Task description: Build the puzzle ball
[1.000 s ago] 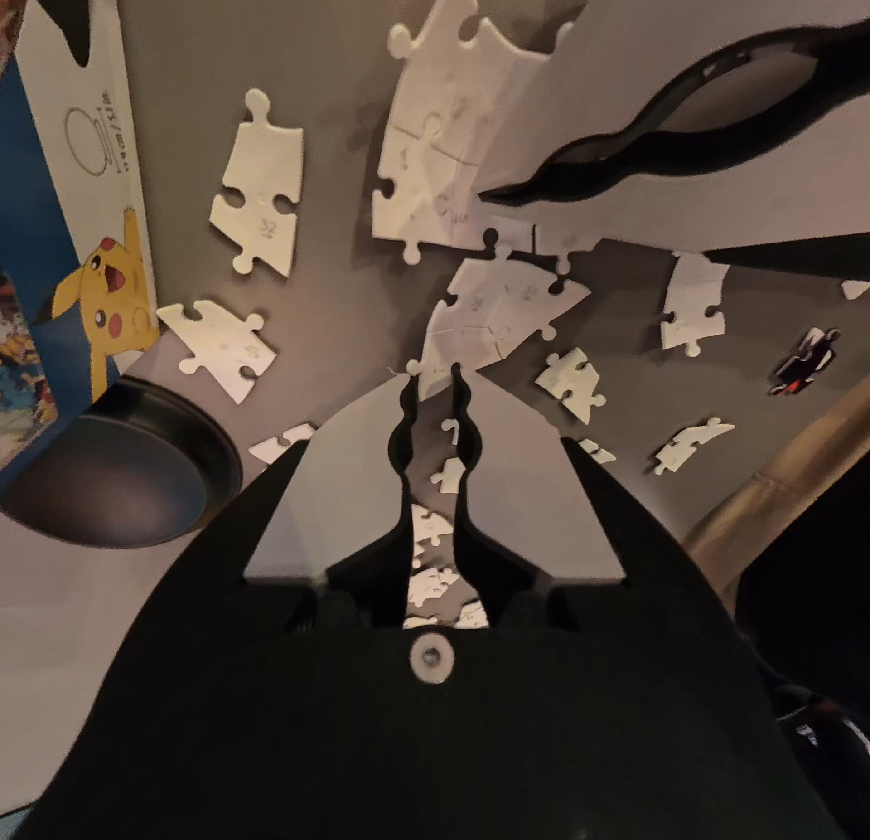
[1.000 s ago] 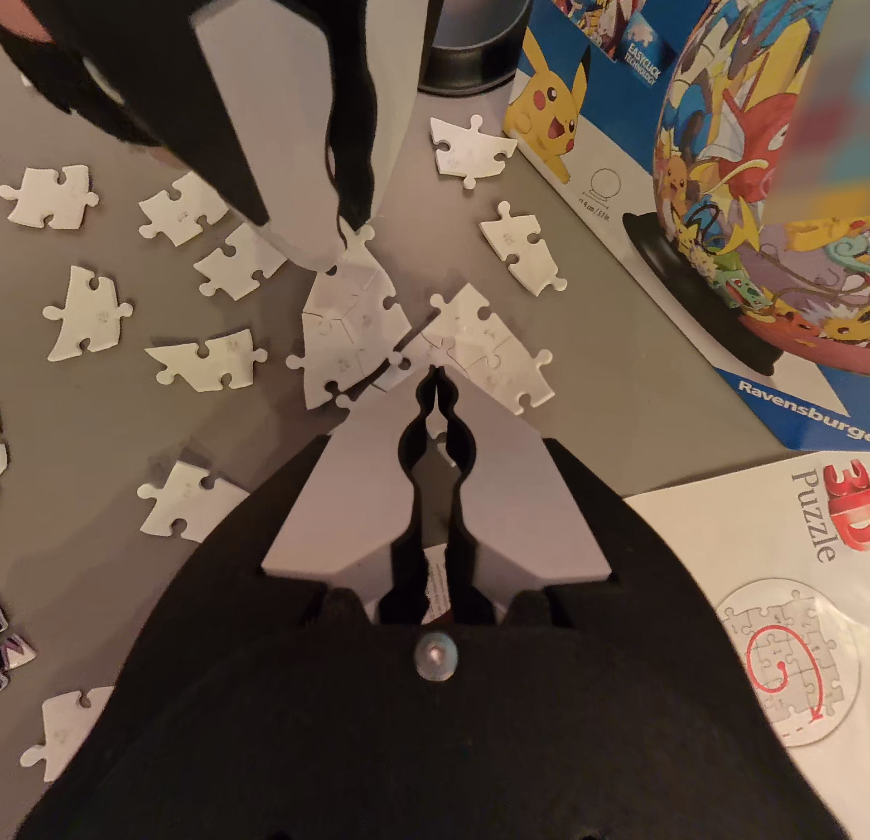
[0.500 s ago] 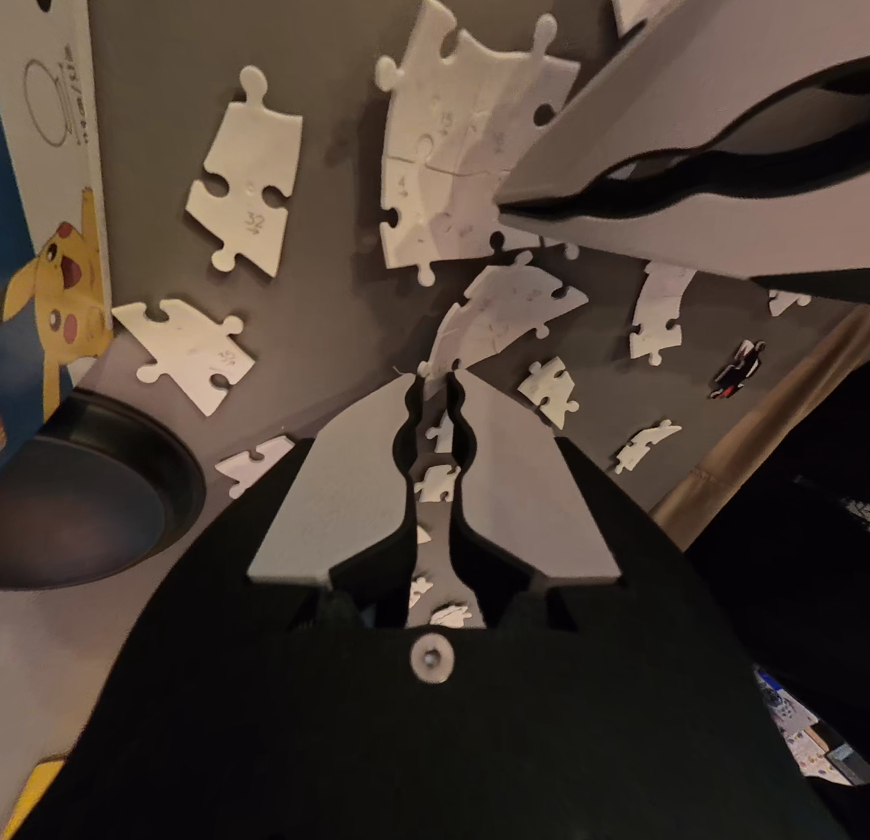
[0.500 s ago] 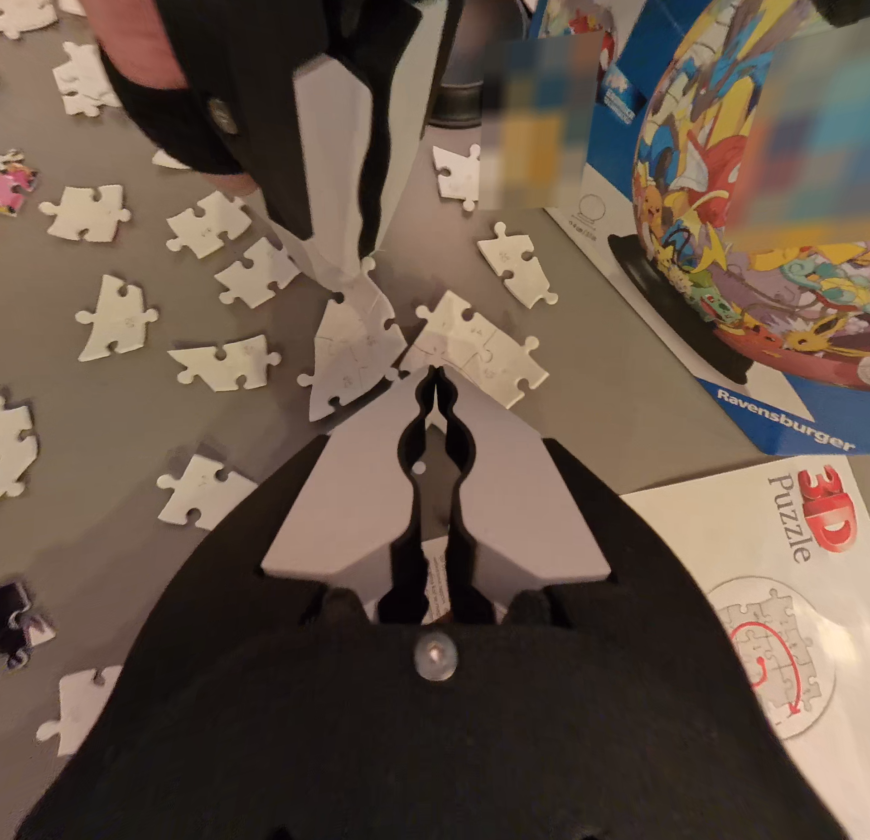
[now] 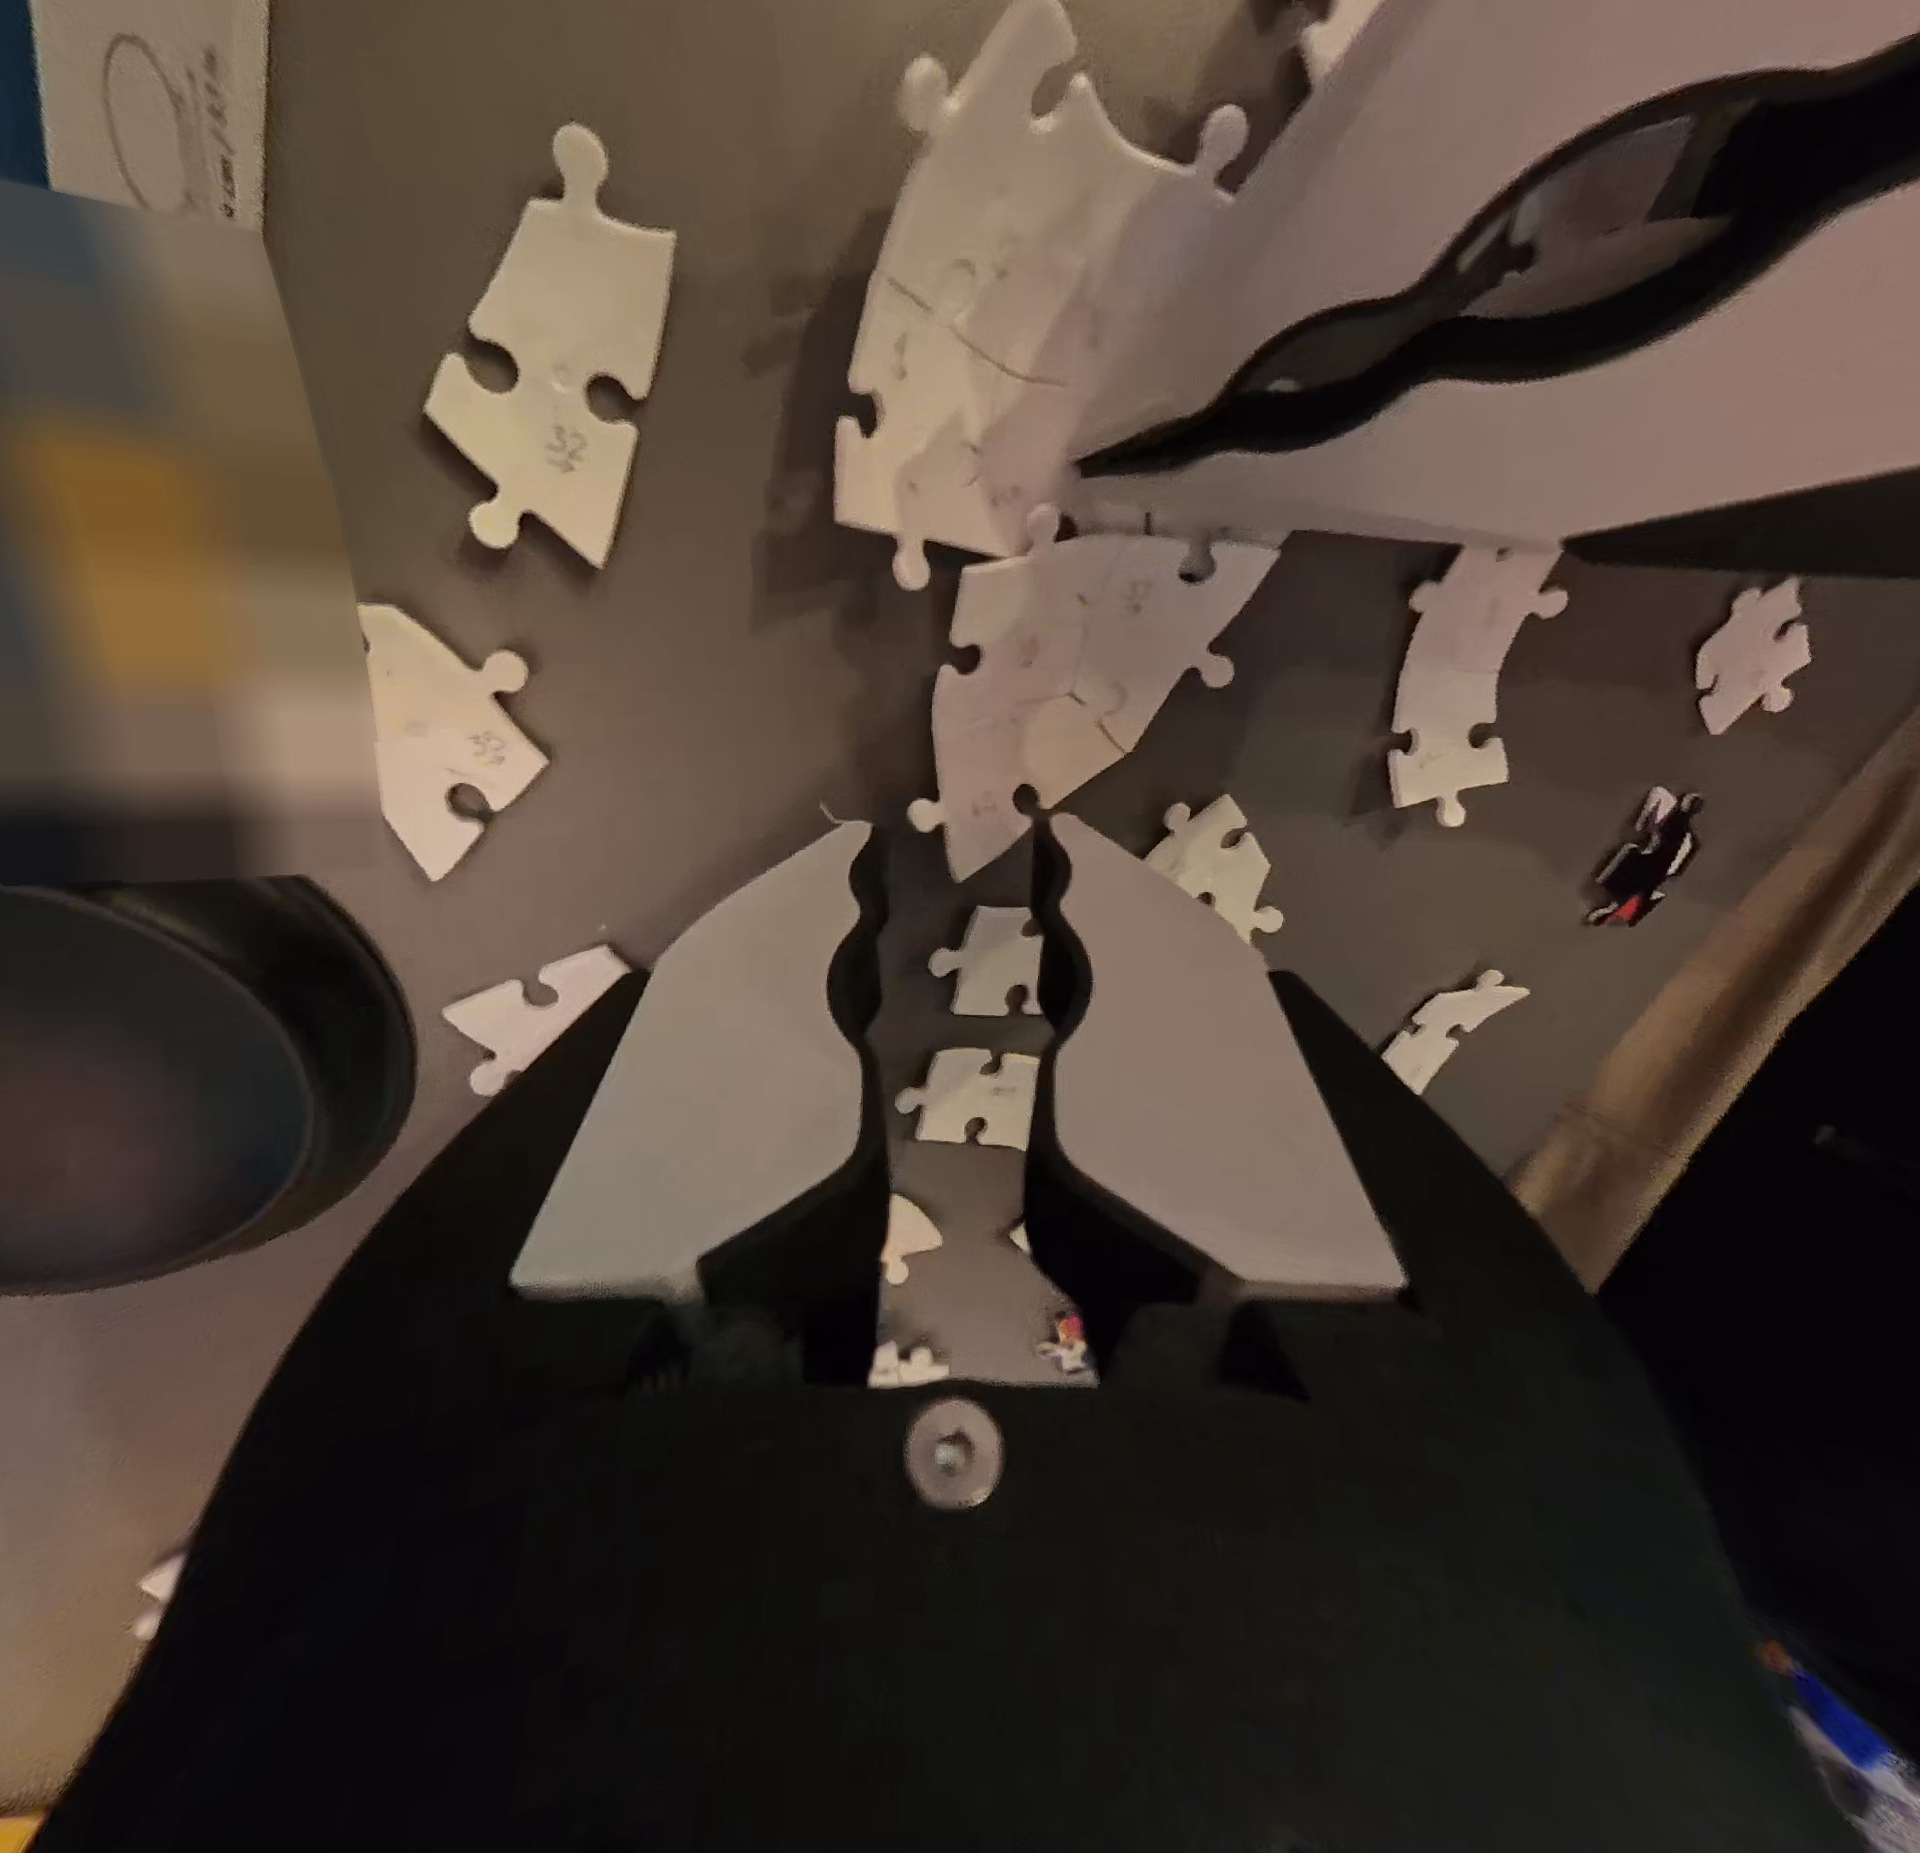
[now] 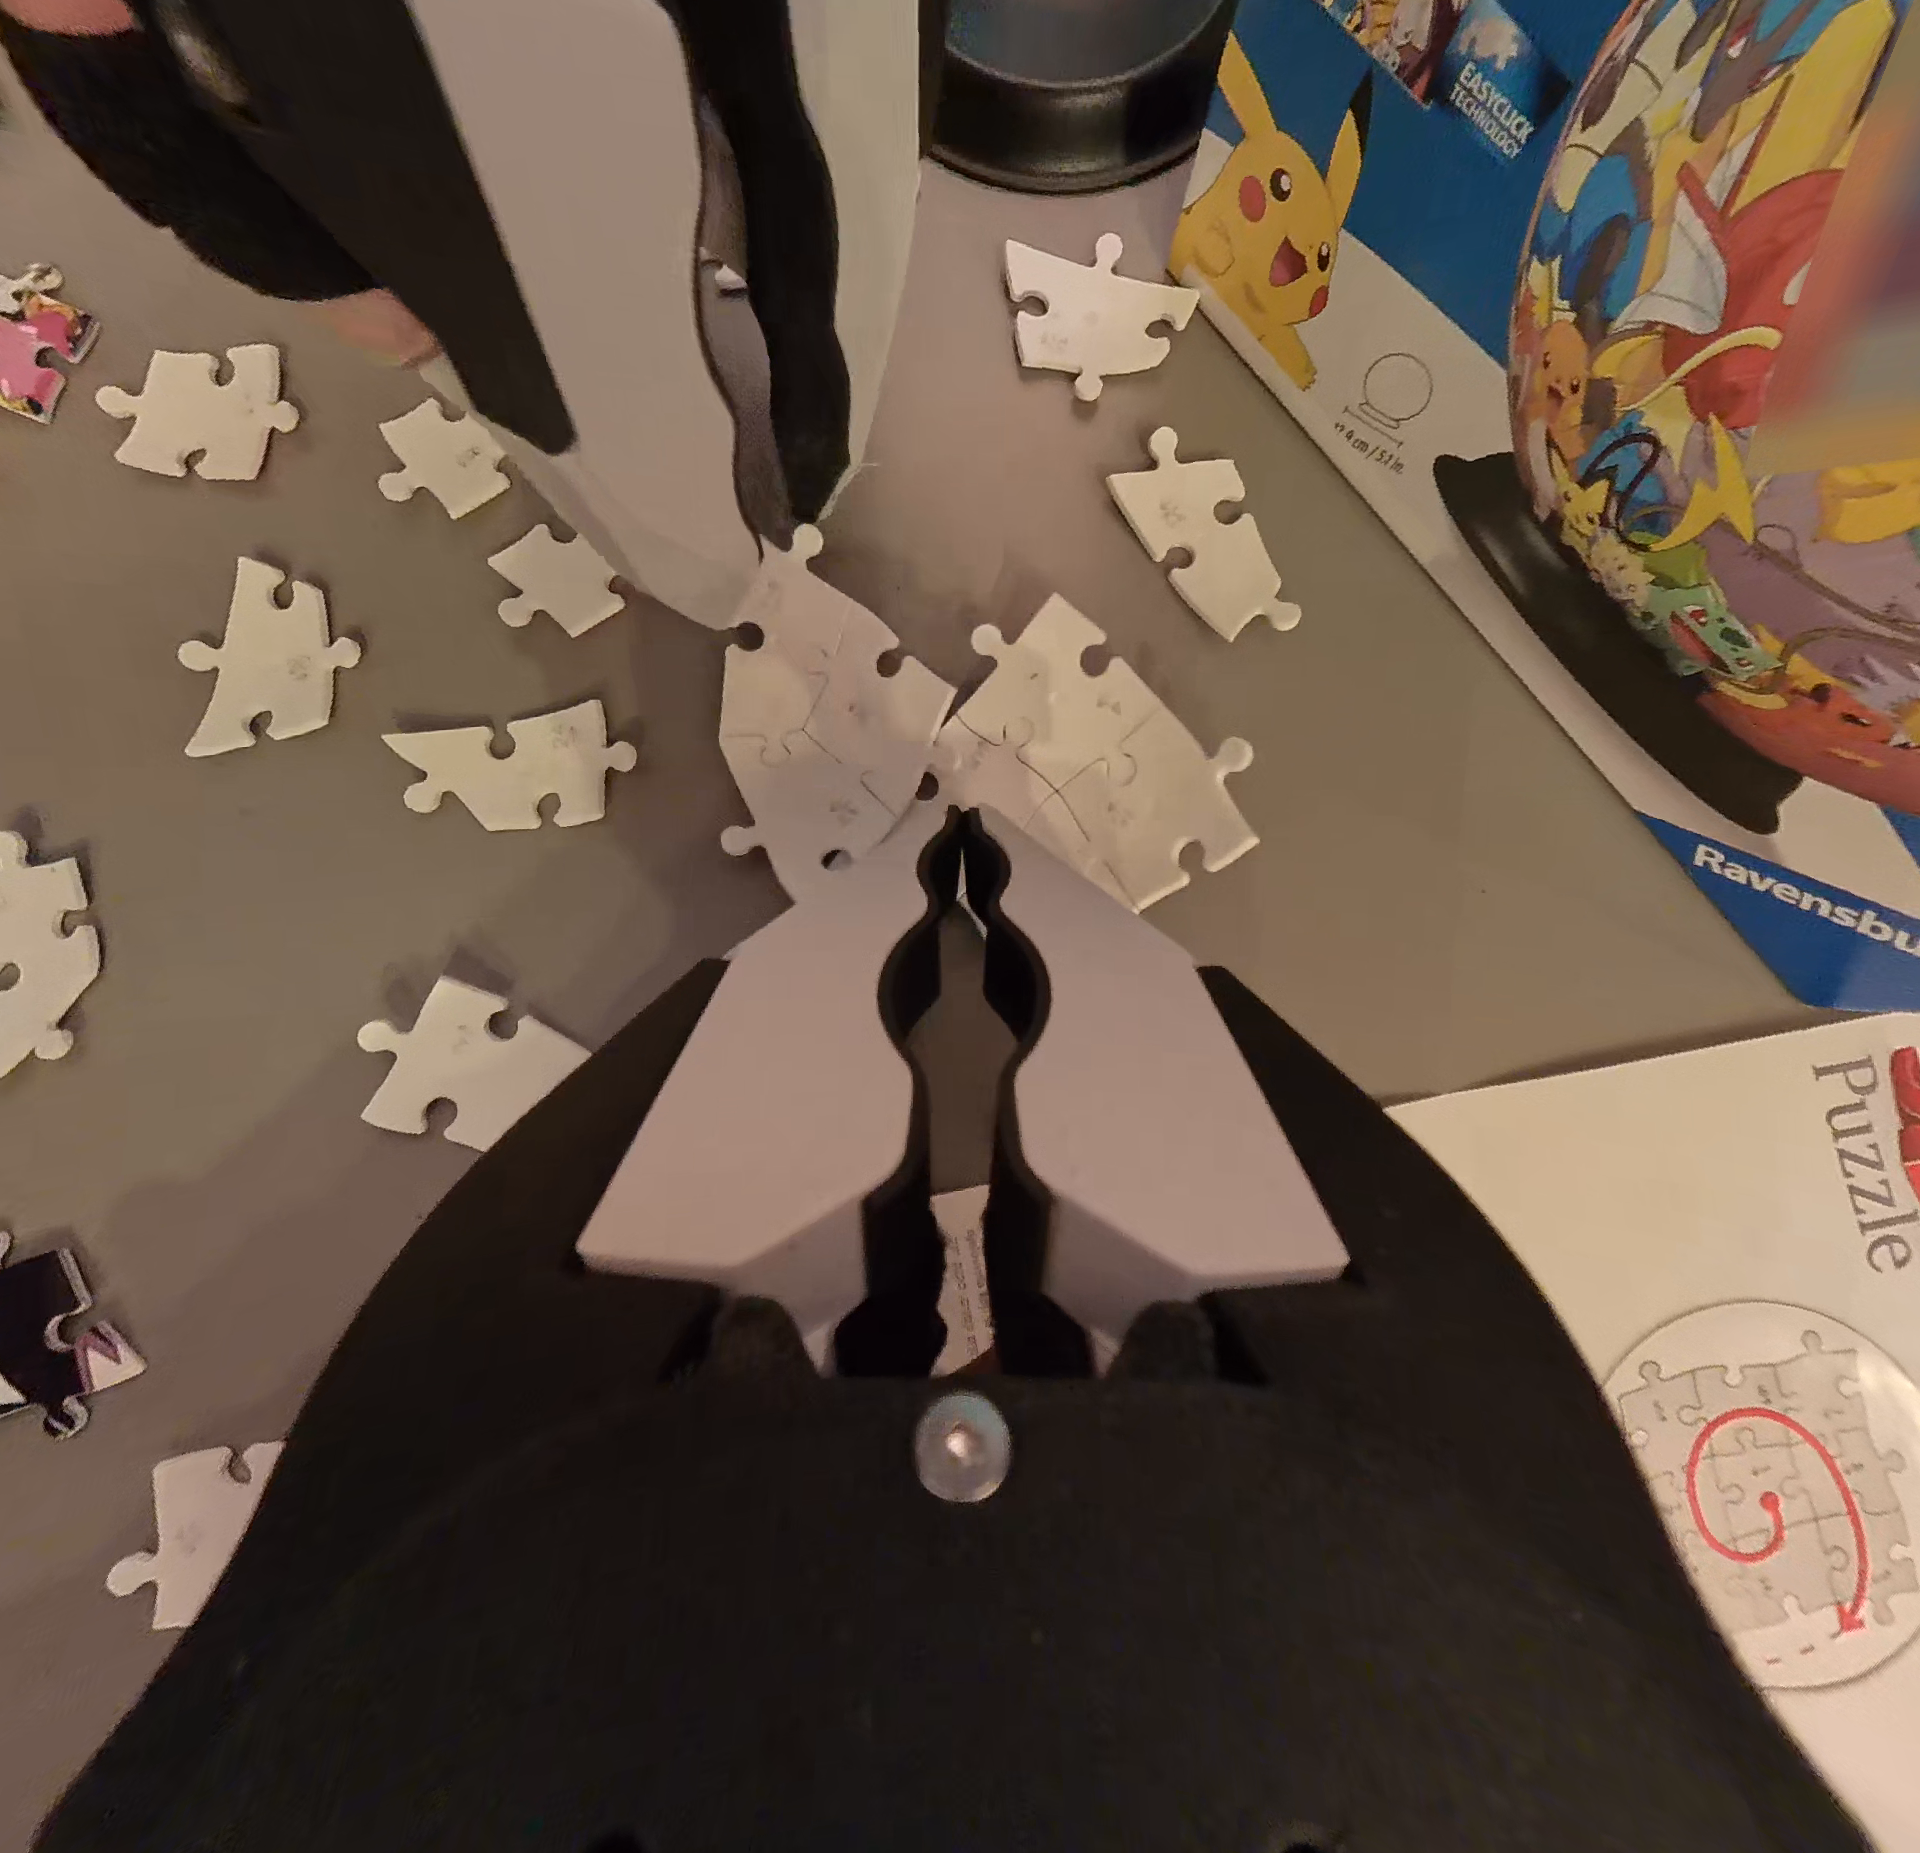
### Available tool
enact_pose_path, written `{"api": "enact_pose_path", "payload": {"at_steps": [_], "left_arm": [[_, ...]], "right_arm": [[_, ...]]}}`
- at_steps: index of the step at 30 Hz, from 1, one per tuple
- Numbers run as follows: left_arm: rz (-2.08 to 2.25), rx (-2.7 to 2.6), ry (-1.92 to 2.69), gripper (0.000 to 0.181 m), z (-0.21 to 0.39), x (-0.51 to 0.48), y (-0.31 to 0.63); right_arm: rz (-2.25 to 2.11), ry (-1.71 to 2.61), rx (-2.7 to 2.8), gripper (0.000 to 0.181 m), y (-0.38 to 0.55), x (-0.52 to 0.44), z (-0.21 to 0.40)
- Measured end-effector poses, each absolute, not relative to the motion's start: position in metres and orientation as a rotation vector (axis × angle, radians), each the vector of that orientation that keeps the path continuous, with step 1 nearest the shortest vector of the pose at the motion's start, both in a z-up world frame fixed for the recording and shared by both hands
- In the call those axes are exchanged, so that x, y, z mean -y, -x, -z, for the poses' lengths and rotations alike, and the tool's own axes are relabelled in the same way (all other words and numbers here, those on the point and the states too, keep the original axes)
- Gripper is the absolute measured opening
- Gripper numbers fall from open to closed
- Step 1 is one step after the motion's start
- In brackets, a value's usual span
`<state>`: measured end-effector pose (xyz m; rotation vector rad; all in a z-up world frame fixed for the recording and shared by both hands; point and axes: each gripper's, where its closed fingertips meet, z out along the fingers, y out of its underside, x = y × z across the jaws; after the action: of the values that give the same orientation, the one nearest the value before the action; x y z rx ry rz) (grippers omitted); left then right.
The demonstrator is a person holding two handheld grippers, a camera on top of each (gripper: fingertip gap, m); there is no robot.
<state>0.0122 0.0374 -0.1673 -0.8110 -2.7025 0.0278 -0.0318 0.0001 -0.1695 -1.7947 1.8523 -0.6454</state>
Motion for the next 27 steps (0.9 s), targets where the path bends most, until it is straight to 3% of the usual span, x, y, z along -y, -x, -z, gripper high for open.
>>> {"api": "enact_pose_path", "payload": {"at_steps": [16,27], "left_arm": [[-0.537,2.759,1.147,0.025,0.161,-0.024,0.005],[-0.513,2.685,1.327,0.017,0.171,-0.030,0.015]], "right_arm": [[0.636,1.720,-1.874,0.000,0.029,0.000,0.169],[0.635,1.706,-1.866,0.000,0.028,0.001,0.169]]}}
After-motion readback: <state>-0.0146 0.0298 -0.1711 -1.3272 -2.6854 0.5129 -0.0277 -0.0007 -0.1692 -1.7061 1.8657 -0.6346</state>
